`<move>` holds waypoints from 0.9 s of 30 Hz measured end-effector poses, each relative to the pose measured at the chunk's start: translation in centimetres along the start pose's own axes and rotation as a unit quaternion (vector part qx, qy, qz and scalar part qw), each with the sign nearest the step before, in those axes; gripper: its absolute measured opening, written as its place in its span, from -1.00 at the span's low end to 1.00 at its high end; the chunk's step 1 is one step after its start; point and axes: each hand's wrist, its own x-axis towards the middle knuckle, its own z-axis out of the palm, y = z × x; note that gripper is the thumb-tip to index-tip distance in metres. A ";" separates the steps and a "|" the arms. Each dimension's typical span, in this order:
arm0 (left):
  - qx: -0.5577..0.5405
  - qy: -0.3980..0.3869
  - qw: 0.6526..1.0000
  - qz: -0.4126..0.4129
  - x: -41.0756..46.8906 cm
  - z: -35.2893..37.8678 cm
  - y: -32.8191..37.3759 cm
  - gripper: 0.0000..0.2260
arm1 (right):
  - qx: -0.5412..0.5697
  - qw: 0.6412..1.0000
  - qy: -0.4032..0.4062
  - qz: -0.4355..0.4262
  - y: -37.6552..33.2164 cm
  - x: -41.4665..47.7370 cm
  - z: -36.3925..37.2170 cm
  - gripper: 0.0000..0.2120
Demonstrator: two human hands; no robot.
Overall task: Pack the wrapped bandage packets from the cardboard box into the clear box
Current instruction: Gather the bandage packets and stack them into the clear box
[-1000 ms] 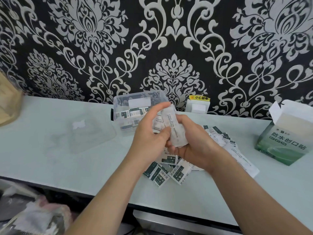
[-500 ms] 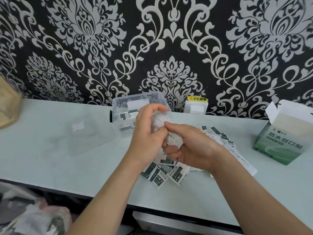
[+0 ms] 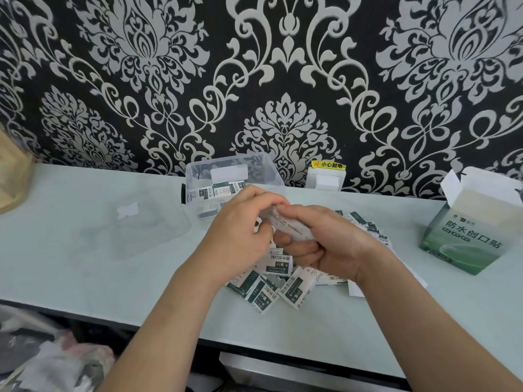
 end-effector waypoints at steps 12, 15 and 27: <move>-0.048 0.009 0.997 -0.052 0.0 -0.5 -1.1 -0.57 | -0.339 0.939 0.038 -0.042 -0.5 -0.6 0.0 -0.75; -0.074 0.020 0.996 -0.040 0.3 -0.5 -1.1 -0.59 | -0.274 0.959 0.046 -0.063 -0.5 -0.6 -0.3 -0.79; -0.031 -0.120 0.992 -0.006 -0.6 -0.2 0.9 -0.23 | -0.034 0.998 -0.001 -0.052 -0.6 -0.6 0.2 -0.85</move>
